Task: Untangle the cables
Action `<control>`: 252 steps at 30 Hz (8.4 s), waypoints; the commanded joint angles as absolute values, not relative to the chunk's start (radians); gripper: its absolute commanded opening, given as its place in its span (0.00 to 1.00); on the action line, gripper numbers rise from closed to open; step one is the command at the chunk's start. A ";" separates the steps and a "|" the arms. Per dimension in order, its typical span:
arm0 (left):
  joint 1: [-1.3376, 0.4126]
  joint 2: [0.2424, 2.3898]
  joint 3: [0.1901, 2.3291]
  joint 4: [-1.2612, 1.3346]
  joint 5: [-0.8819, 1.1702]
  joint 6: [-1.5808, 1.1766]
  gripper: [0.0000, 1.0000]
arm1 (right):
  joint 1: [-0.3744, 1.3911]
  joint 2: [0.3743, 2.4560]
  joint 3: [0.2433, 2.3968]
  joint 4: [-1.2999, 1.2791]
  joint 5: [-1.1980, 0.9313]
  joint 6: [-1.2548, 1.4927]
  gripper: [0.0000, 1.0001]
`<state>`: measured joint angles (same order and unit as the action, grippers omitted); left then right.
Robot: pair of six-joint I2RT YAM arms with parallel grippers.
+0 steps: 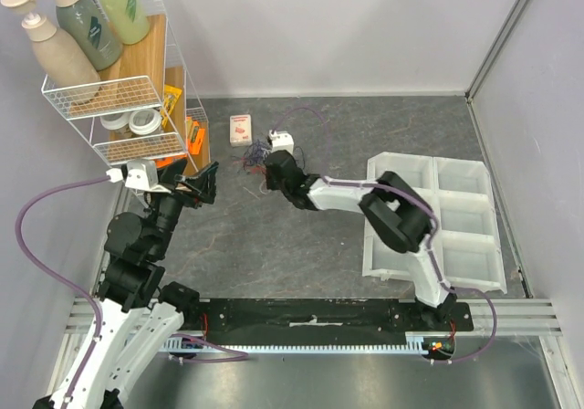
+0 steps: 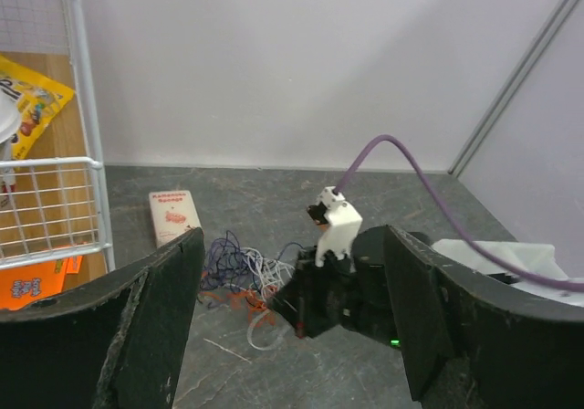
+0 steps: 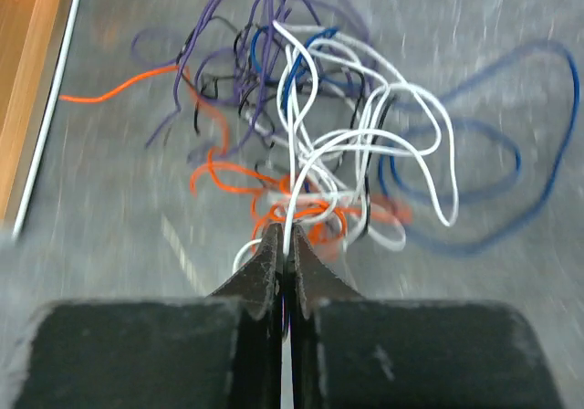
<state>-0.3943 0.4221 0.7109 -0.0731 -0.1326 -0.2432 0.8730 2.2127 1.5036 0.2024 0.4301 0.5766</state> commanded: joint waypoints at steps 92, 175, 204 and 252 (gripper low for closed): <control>-0.402 1.723 0.824 -0.167 0.443 -0.787 0.02 | 0.948 0.899 1.291 -0.202 0.152 0.479 0.00; -0.672 1.040 0.808 0.380 1.011 -0.120 0.94 | 0.948 1.031 1.172 -0.170 -0.163 0.686 0.00; -0.684 1.085 0.870 0.287 0.735 -0.333 0.02 | 0.966 0.770 0.643 -0.022 -0.023 0.437 0.98; -0.684 0.966 0.831 0.235 0.534 -0.314 0.64 | 1.027 0.893 0.877 -0.351 0.723 0.472 0.00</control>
